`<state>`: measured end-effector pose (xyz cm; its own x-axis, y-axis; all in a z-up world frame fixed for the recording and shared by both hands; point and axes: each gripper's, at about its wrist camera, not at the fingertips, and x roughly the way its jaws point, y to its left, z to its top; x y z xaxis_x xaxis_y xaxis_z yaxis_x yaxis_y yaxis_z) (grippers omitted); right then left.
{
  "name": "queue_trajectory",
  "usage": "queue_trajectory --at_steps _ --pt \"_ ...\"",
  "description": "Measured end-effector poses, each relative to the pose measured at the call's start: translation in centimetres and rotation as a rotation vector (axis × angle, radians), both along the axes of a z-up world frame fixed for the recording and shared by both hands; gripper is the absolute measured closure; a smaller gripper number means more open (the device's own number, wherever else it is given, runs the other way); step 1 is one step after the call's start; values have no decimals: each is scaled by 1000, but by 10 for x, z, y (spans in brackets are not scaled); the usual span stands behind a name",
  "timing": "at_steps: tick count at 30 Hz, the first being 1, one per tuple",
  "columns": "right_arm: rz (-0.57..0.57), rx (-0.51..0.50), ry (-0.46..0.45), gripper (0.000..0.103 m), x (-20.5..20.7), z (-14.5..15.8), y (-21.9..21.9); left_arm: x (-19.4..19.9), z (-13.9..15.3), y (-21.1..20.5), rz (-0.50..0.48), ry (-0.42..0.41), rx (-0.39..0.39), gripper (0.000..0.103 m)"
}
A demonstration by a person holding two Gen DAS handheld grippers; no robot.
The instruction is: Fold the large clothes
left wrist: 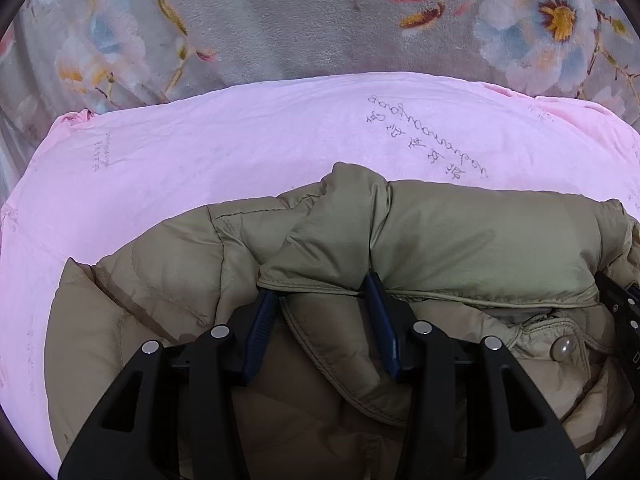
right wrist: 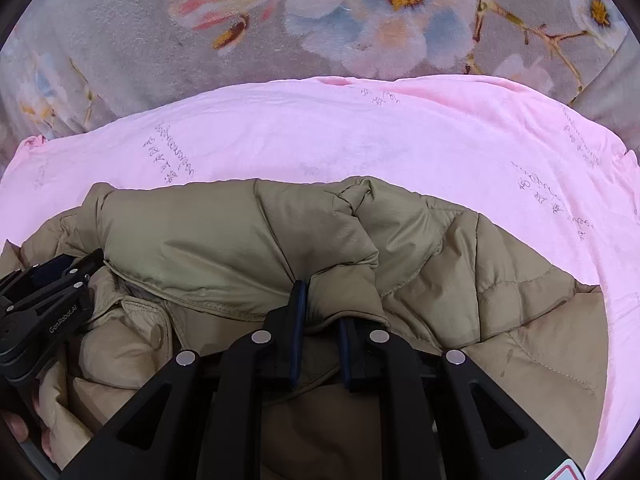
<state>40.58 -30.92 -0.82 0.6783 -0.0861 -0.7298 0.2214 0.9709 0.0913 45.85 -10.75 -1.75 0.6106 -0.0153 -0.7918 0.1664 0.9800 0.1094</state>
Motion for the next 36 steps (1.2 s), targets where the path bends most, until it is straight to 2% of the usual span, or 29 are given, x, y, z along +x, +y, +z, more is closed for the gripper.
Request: queue_trajectory --at_steps 3,6,8,10,13,14,15,18,21,24,27,29,32,35,36 --pt "15 82 -28 88 -9 4 -10 -2 9 14 8 8 -79 57" --pt "10 182 -60 77 -53 19 -20 -30 34 35 8 -8 -121 54" --pt "31 130 -78 74 -92 31 -15 -64 57 55 -13 -46 -114 49" --pt "56 44 -97 62 -145 42 -8 -95 74 75 -30 -53 -121 41" --pt "87 27 -98 48 -216 46 -10 -146 91 116 -19 -4 -153 35" --pt "95 41 -88 46 -242 44 -12 -164 94 131 -12 19 -169 32" --pt "96 55 -79 44 -261 43 -16 -181 96 146 -1 46 -181 29" --pt "70 95 -36 39 -328 30 -27 -233 91 189 46 114 -212 29" --pt "36 144 11 38 -387 12 -36 -285 82 228 107 163 -247 29" --pt "-3 213 48 38 -434 -5 -38 -328 68 258 161 228 -331 29" --pt "-6 315 62 38 -465 -19 -36 -356 57 269 169 288 -451 29" --pt "-4 383 51 38 -478 -25 -33 -366 54 264 153 291 -507 29" --pt "-3 476 32 37 -487 -33 -24 -373 52 252 134 291 -539 29" --pt "5 483 -7 37 -489 -33 -9 -380 50 239 122 261 -534 29" --pt "1 481 -17 36 -488 -32 -7 -382 50 236 126 247 -529 33"
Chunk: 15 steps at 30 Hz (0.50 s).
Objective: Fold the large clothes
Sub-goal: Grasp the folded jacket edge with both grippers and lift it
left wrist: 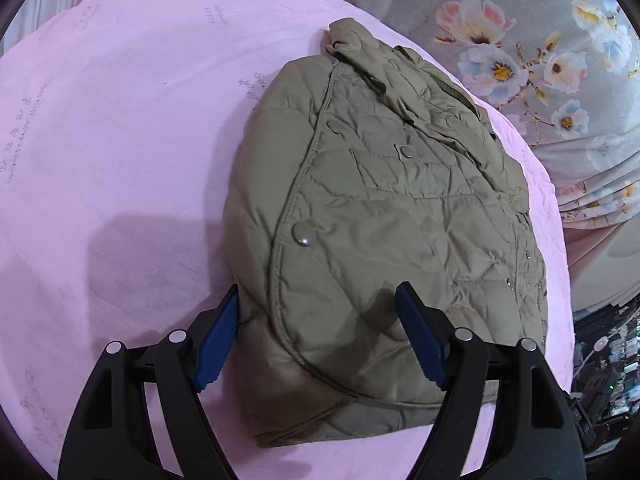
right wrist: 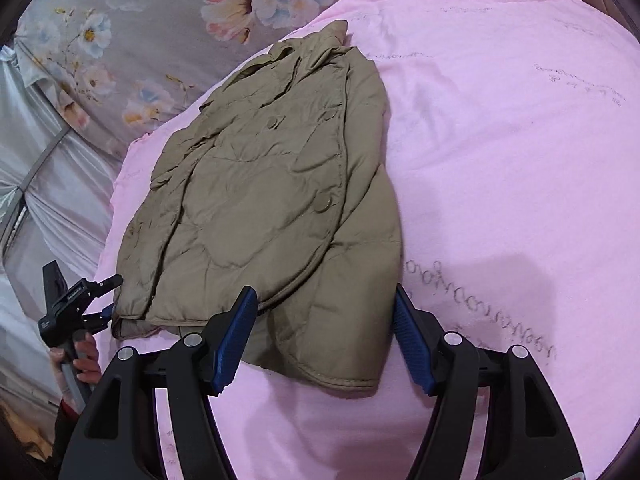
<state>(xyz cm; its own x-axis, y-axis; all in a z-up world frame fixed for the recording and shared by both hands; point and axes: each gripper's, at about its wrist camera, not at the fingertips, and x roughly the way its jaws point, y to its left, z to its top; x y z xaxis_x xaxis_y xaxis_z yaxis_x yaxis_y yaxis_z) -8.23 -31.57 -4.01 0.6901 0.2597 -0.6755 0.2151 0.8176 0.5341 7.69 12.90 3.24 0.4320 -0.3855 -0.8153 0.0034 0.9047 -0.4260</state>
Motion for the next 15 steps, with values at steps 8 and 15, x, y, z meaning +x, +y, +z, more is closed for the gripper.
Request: queue_trajectory --at_steps 8,15 --pt "-56 17 -73 91 -16 13 10 -13 19 5 11 -49 -37 94" --pt "-31 -8 -253 95 -77 66 18 -61 79 30 -36 -156 -66 97"
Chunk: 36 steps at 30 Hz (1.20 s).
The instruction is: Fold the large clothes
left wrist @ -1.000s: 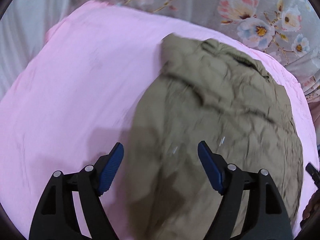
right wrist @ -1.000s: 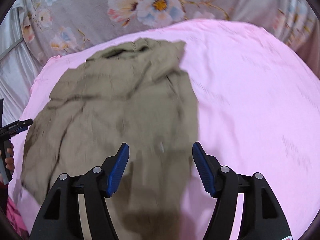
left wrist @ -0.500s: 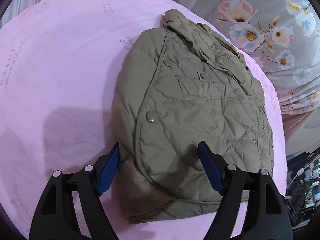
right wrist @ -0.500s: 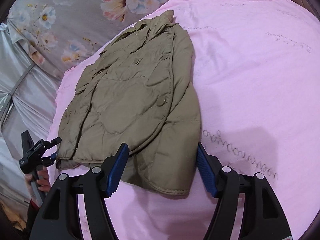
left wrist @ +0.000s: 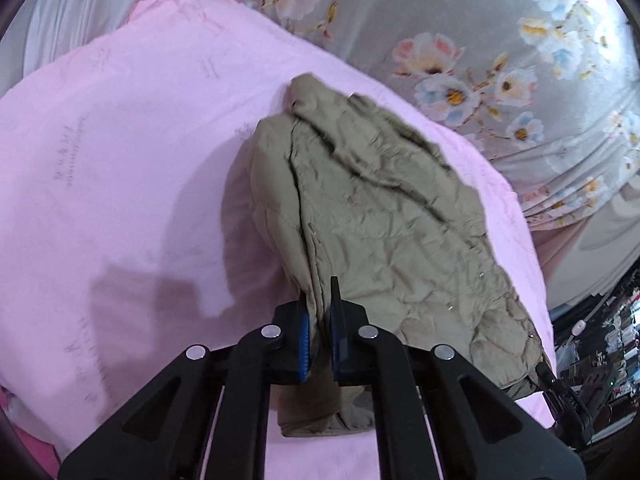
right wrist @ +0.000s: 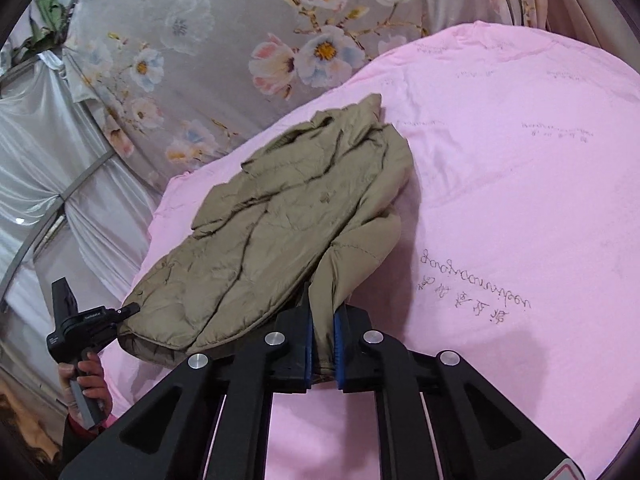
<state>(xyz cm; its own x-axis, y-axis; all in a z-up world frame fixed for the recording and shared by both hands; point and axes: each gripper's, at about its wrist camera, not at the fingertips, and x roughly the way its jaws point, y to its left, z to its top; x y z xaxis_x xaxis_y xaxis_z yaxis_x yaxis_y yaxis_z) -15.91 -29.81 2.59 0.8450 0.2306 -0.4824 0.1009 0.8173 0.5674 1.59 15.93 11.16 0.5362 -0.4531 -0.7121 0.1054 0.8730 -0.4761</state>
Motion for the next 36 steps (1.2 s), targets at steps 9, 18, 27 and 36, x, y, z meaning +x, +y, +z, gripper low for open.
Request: queue_trajectory --at_steps 9,18,27,36 --pt "37 -109 -340 95 -89 112 28 -71 116 47 9 -238 -90 97" --pt "-57 -120 -392 96 -2 157 8 9 162 -4 42 -353 104 96" --pt "-191 -76 -179 96 140 94 -21 139 75 -66 75 -213 371 94" --pt "-241 -97 42 96 217 14 -28 195 -24 -91 27 -57 473 91"
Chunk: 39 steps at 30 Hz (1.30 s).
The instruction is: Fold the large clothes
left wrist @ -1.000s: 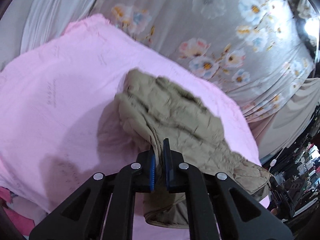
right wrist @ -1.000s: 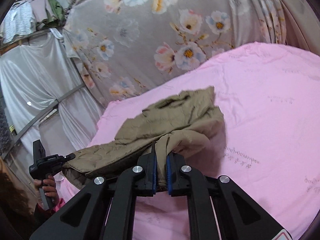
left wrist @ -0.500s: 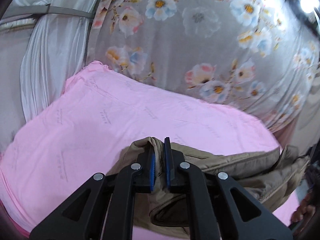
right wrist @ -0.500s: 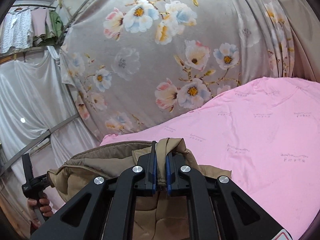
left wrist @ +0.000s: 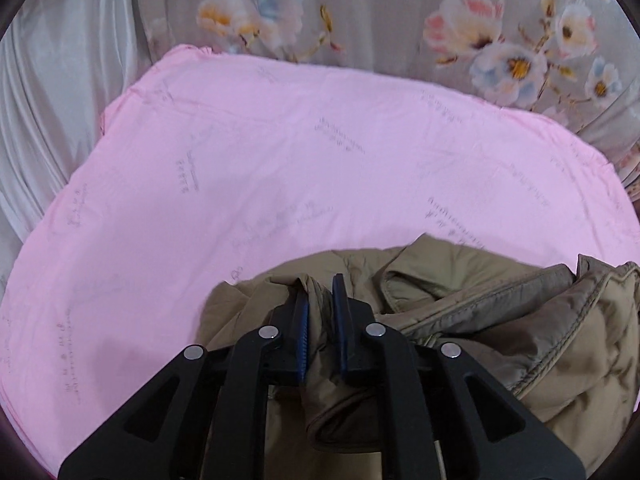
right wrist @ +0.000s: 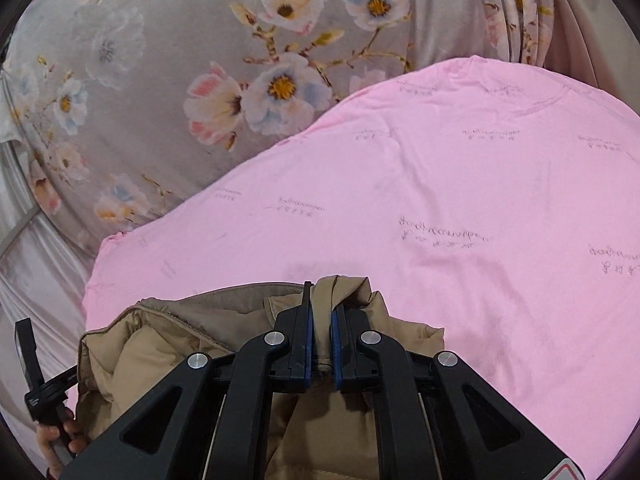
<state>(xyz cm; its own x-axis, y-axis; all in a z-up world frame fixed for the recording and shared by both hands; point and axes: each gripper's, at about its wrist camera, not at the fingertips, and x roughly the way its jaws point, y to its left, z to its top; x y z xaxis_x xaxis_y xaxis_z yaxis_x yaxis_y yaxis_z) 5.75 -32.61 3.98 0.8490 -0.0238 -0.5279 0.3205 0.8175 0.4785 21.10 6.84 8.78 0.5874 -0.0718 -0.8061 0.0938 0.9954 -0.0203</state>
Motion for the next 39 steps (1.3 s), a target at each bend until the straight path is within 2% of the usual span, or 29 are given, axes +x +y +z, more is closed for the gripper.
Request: queue_trajectory --at_steps 6,12,17,20,22,24,25,26,27,28,29,31,32,33,37,39 --pt "-5 -47 99 96 19 -34 9 4 -30 -3 -9 3 5 89" --pt "-6 -110 141 97 26 -44 20 3 -41 -7 -3 -16 20 88" --pt "-4 -119 151 97 29 -50 21 5 -46 -9 1 -28 25 88" --pt "-1 -108 151 96 30 -52 20 5 -45 -7 0 -30 -1 87" --pt "9 -83 135 94 28 -49 16 5 -42 1 -8 -22 -50 85" --pt "18 -36 103 91 20 -42 8 2 -32 13 -19 -7 -101 76" --pt "21 -7 78 85 11 -36 4 -2 -25 19 -24 -8 -120 72" --pt "21 7 53 81 3 -29 1 -8 -16 25 -20 -26 -124 57" --pt "1 8 19 62 -9 -19 -2 -16 -3 32 -1 -64 -105 32" --pt "-28 -9 -20 47 -23 -7 -3 -24 8 37 15 -103 -86 26" --pt "-40 -26 -63 46 -34 4 -3 -34 23 44 18 -162 -71 22" --pt "-45 -65 -109 46 -50 26 0 -44 43 48 20 -200 -36 22" --pt "-43 -89 -116 46 -54 35 4 -49 53 48 17 -211 -31 25" --pt "-29 -114 -117 51 -55 45 12 -51 60 47 5 -217 -41 31" --pt "105 -187 -67 94 -31 60 66 -56 71 4 -114 -148 -101 49" --pt "184 -215 -41 98 -12 54 97 -53 62 -24 -161 -100 -113 69"
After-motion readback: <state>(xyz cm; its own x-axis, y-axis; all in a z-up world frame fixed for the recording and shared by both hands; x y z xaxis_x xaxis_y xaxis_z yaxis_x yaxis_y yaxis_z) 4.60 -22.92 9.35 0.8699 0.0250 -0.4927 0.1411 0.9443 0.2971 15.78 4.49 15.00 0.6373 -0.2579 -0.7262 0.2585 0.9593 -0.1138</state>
